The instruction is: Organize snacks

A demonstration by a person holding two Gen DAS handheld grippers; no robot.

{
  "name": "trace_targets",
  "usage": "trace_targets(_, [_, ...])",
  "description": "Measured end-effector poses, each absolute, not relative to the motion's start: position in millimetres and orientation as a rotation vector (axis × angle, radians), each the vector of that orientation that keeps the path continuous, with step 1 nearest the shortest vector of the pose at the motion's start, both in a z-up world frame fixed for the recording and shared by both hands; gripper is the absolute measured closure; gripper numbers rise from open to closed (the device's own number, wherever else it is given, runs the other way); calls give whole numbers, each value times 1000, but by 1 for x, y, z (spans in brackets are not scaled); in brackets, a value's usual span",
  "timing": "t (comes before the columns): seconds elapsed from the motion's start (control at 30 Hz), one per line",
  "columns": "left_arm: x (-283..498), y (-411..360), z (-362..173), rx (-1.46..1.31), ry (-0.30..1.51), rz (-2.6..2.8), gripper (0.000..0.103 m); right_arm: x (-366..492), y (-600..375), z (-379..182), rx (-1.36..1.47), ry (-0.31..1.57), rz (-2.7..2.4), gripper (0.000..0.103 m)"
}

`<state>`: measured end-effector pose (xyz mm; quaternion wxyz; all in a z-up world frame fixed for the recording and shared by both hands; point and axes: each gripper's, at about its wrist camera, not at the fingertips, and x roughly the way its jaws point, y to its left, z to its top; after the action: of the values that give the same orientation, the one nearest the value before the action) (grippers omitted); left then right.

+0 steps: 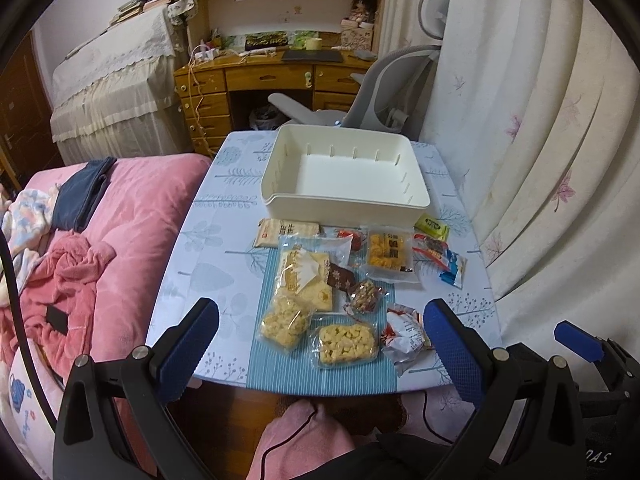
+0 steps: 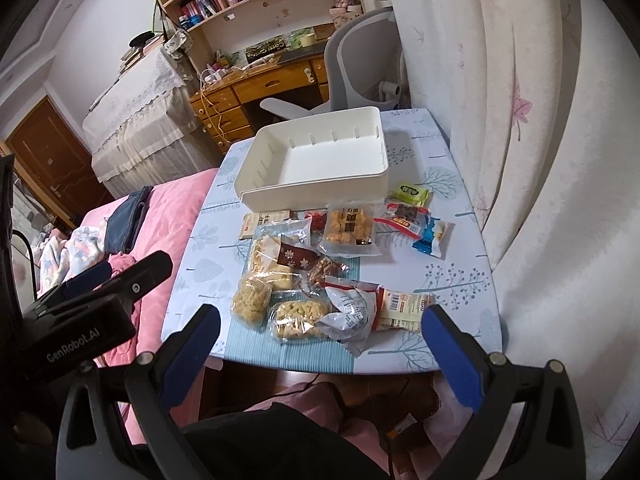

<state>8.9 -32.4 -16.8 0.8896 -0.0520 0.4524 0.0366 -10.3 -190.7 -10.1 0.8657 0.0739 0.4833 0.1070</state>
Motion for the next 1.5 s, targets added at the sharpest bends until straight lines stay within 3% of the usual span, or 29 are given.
trace_targets(0.53, [32,-39,-42,-13,1032,85,1,9,-209,-27,168,1004,244,2])
trace_targets(1.5, [133,13,-220,0,1491,-92,1,88,-211,-170,549,1523,70,2])
